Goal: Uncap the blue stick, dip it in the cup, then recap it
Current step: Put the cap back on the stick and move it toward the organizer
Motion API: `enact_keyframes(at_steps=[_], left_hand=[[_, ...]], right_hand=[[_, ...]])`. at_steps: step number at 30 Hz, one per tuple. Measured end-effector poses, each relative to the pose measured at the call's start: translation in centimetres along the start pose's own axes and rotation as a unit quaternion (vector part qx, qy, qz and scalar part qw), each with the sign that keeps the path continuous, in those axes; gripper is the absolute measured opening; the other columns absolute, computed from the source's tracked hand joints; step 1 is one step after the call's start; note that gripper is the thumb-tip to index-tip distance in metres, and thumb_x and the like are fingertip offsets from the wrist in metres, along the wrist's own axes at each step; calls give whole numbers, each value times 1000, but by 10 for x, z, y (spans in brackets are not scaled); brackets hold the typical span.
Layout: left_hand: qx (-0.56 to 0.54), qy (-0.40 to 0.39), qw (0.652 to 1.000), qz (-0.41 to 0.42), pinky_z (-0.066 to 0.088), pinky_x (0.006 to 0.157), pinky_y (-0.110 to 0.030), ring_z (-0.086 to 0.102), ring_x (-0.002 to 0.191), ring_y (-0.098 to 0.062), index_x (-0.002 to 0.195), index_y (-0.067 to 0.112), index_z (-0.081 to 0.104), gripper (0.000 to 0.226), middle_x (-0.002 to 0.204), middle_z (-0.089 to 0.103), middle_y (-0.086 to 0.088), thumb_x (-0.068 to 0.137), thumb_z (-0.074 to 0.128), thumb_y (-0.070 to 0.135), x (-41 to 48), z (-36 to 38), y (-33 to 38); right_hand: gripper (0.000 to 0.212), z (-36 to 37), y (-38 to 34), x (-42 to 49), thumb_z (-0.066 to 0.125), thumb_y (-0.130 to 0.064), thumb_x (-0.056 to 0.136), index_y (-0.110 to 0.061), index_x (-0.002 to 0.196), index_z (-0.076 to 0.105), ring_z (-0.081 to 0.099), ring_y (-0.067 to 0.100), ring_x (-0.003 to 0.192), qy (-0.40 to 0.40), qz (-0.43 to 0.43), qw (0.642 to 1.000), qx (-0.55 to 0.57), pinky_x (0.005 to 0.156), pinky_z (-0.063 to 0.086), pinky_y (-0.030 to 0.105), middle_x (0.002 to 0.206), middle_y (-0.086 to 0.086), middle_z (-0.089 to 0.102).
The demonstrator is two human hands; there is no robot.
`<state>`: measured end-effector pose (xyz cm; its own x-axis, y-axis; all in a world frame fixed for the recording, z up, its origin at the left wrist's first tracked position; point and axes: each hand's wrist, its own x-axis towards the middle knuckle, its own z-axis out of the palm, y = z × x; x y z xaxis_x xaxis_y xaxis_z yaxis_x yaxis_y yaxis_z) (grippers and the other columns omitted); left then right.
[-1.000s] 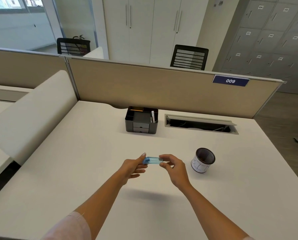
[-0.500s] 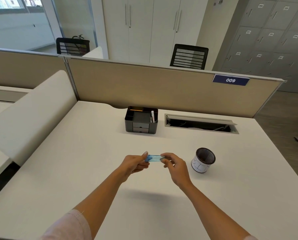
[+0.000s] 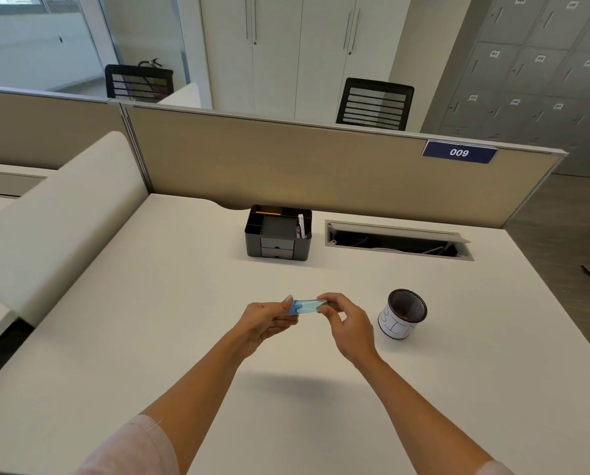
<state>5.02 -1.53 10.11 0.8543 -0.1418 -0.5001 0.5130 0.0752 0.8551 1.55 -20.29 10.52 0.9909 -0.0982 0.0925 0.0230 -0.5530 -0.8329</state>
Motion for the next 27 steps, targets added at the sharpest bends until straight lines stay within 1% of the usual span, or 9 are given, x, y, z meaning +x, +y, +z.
enact_keyframes(at_steps=[5,8,11,13,16,19,22,25,27], left_hand=[[2,10,1000,12,55,91,-33,73,90,-27,95,6,72,33,94,74,-14,82,71,36,8,1,-1],[16,20,999,21,56,84,-27,73,87,-24,100,3,73,41,91,75,-11,79,73,39,13,-4,-3],[82,24,995,46,55,73,-20,73,83,-18,99,7,76,39,89,76,-7,77,76,40,14,-6,-3],[133,30,989,65,55,72,-19,73,82,-18,98,10,78,37,89,77,-5,77,76,40,17,-6,-6],[166,41,982,83,54,76,-20,72,89,-18,113,8,72,45,106,74,-8,83,70,41,24,-10,-11],[231,75,966,89,47,97,-33,60,118,-25,141,9,48,69,133,60,-10,85,66,45,36,-18,-20],[354,76,927,98,30,113,-41,32,142,-26,152,17,24,86,157,31,-7,84,65,51,49,-32,-34],[529,63,839,113,9,119,-49,4,150,-24,155,21,8,93,164,5,-2,85,55,61,65,-49,-47],[592,50,796,114,1,119,-50,-6,150,-24,155,22,2,93,164,-4,-2,86,49,64,75,-56,-52]], right_hand=[[15,3,1,5,61,-26,91,-34,102,67,62,4,87,22,5,1000,-1,64,44,18,92,-15,70],[14,6,6,5,65,-30,88,-36,100,68,63,5,86,11,24,1000,-8,64,45,21,89,-15,70],[11,11,17,10,66,-36,86,-40,96,67,64,2,87,-56,89,995,-4,67,46,24,90,-16,73],[10,15,24,16,67,-32,85,-40,91,66,67,7,80,-119,124,985,15,73,51,33,89,-10,76],[13,16,25,30,67,-20,86,-31,92,68,66,15,71,-153,137,977,56,79,53,38,89,4,77],[11,15,22,49,62,-22,91,-21,99,68,65,15,71,-152,128,979,50,74,50,33,87,3,76],[14,15,22,74,61,-30,91,-21,100,68,67,19,76,-146,129,981,15,73,52,33,86,0,75],[17,17,19,103,60,-41,90,-28,96,68,69,22,80,-132,126,983,-18,78,55,39,82,-3,74],[18,21,14,123,60,-43,90,-29,95,69,66,22,79,-114,115,986,-34,74,54,39,81,-4,72]])
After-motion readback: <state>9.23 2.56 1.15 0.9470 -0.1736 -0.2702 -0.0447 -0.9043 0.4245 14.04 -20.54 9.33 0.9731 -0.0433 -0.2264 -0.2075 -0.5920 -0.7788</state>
